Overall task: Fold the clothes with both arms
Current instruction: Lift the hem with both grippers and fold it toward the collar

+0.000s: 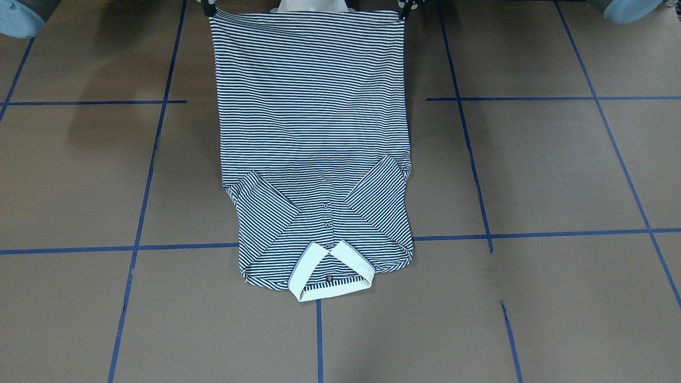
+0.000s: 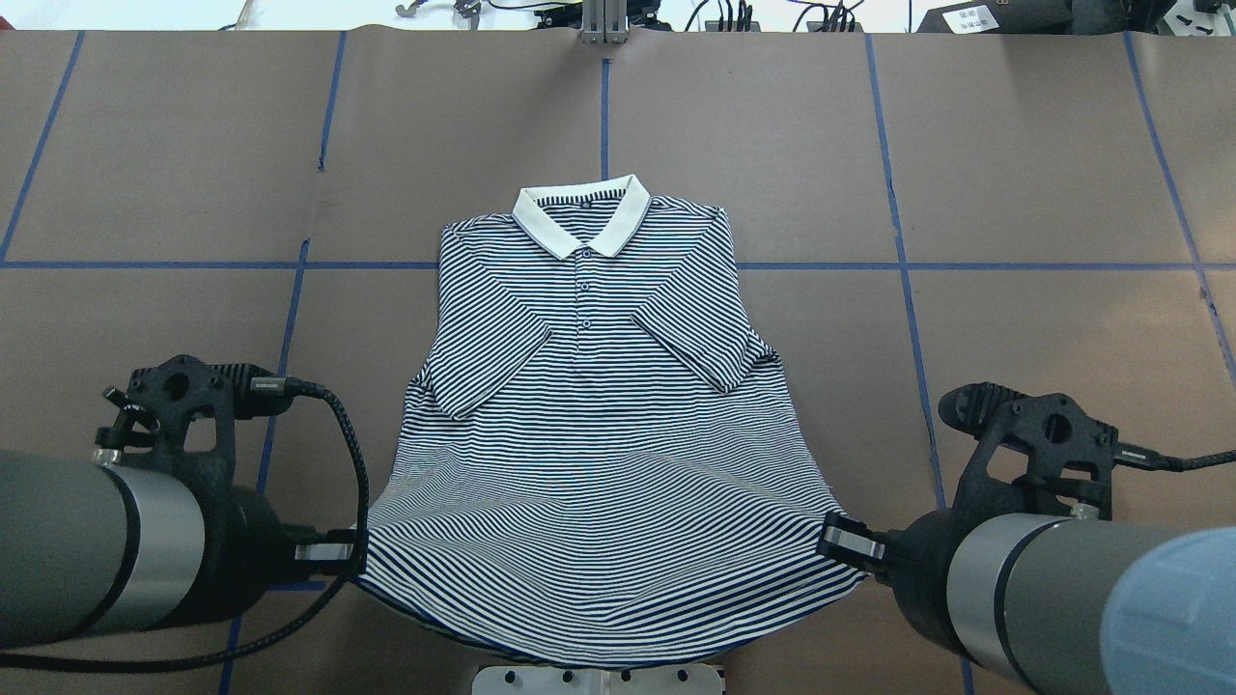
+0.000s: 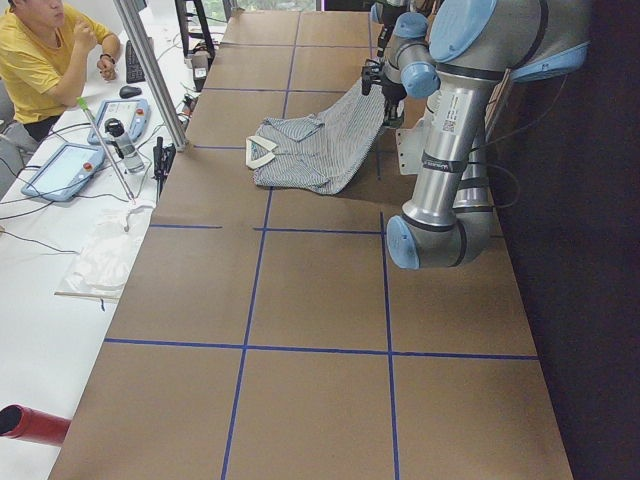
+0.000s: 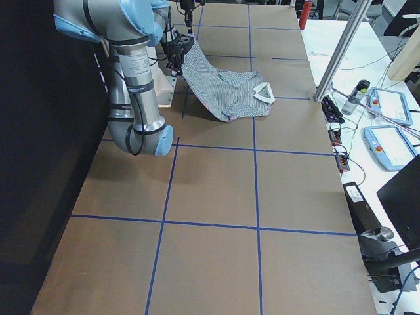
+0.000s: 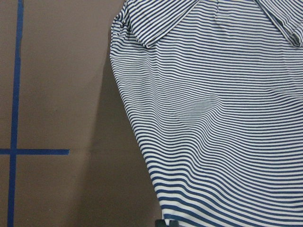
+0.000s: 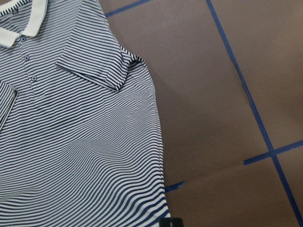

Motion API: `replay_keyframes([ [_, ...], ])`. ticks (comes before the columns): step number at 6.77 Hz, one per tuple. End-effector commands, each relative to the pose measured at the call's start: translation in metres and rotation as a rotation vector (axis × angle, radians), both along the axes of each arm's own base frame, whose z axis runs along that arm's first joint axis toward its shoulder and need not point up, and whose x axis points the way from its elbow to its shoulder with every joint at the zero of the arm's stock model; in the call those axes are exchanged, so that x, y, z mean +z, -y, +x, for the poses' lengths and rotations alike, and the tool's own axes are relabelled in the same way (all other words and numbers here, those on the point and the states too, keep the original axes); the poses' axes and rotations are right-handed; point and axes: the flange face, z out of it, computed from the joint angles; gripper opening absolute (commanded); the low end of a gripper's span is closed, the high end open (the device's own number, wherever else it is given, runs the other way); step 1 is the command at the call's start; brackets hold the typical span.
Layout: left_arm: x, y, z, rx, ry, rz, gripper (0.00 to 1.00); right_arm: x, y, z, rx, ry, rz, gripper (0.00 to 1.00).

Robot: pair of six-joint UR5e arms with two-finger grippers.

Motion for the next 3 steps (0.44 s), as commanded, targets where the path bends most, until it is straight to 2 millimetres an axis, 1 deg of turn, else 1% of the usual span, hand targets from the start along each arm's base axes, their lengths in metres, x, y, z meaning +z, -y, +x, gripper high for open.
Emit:
replay_keyframes([
  [1,-0.001,0.105,-0.01,-0.062,0.097,0.118,0.0,0.003,0.076,0.018,0.034,-0.06,0.067,0.0],
  [2,0.0,0.144,-0.012,-0.087,0.142,0.146,0.0,0.009,0.129,-0.001,0.097,-0.043,0.041,0.0],
  [3,0.003,0.184,-0.009,-0.111,0.172,0.164,0.0,0.02,0.178,-0.027,0.144,-0.048,0.045,0.0],
])
